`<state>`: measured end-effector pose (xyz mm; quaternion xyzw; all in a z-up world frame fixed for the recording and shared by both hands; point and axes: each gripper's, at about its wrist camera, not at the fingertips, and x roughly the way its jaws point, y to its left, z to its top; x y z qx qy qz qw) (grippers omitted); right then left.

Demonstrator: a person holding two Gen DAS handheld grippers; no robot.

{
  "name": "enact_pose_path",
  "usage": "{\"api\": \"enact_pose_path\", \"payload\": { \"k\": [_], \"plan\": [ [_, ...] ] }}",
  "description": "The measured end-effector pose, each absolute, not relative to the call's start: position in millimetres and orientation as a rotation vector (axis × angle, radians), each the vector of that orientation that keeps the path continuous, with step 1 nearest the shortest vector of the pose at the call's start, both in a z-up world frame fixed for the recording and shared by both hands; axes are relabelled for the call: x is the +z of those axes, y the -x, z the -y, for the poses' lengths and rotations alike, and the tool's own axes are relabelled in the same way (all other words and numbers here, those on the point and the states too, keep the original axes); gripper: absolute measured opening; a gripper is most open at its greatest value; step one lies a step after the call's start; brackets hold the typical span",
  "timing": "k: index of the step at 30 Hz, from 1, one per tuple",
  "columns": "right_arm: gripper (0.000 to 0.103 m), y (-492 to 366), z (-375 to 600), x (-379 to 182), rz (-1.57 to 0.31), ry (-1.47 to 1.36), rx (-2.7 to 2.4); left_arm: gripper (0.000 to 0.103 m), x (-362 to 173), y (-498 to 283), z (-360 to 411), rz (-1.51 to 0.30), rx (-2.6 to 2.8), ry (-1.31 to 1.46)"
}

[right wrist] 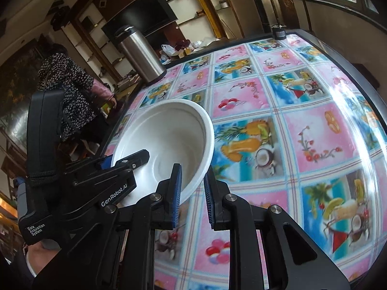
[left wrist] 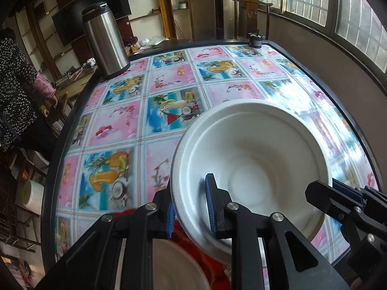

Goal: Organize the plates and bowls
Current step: 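Carry the small white bowl with the left gripper to the stack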

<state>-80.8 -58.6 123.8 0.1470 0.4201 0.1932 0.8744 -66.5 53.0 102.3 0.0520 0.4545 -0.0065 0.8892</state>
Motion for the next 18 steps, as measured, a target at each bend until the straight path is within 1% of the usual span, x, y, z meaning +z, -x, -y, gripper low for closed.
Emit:
{"api": "enact_pose_path", "payload": {
  "k": [7,18],
  "plan": [
    [0.018,103.6,23.9,122.1,-0.896,-0.263,0.451,0.022,98.2,98.3,-85.6,-0.942,0.02,-0.093],
    [0.018,118.3,-15.8,120.5,-0.915,-0.186,0.509,0.022,91.8,122.5,-123.1,-0.944,0.065,-0.04]
  ]
}}
